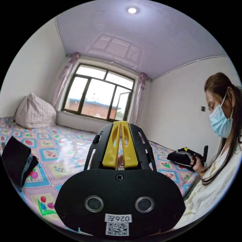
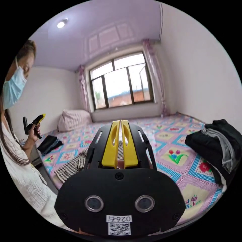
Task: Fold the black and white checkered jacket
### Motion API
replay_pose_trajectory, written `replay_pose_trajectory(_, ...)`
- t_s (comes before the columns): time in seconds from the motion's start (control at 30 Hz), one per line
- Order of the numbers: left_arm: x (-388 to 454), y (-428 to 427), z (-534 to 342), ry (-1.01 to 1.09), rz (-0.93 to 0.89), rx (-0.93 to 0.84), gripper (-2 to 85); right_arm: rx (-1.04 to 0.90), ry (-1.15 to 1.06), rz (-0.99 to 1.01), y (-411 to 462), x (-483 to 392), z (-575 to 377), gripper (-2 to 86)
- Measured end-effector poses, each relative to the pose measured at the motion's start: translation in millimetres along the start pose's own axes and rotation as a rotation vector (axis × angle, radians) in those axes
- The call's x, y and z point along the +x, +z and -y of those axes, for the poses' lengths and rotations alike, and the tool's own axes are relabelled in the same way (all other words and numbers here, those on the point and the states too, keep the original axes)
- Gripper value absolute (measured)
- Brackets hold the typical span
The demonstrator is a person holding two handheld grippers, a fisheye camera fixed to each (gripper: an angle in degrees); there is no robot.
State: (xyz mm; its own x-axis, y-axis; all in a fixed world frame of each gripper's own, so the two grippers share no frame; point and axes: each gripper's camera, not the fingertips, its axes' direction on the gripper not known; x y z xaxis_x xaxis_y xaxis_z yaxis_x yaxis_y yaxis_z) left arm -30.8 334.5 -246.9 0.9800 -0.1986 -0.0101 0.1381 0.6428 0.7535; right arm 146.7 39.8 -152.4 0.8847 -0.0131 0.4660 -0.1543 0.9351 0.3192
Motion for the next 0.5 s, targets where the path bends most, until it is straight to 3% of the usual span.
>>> replay_pose_trajectory(0.1,9.4,-16.4,6.2,0.004,-0.221,0.120,-0.9,0.034,-0.037,0.069,-32.5,-5.8,9.1,-0.9)
replay_pose_trajectory(0.17,-4.2,-7.9,1.2,-0.080,-0.350,0.072,-0.9,-0.043,-0.006,0.146,-34.2,0.0,9.9,-0.9)
replay_pose_trajectory(0.27,-35.6,31.2,-23.9,-0.260,-0.516,-0.162,-0.7,-0.139,0.112,0.225,-27.6,19.3,1.0,-0.8)
replay_pose_trajectory(0.37,-51.7,60.0,-75.4,-0.375,-0.287,-0.483,-0.3,-0.281,0.205,0.230,-16.3,37.9,-16.8,-0.5)
replay_pose_trajectory(0.43,-60.1,65.6,-122.6,-0.388,-0.030,-0.725,0.7,-0.405,0.233,0.179,-7.1,47.7,-32.9,0.4)
replay_pose_trajectory(0.5,-65.8,60.2,-154.4,-0.369,0.108,-0.831,6.6,-0.513,0.273,0.141,-0.3,59.6,-51.6,2.0)
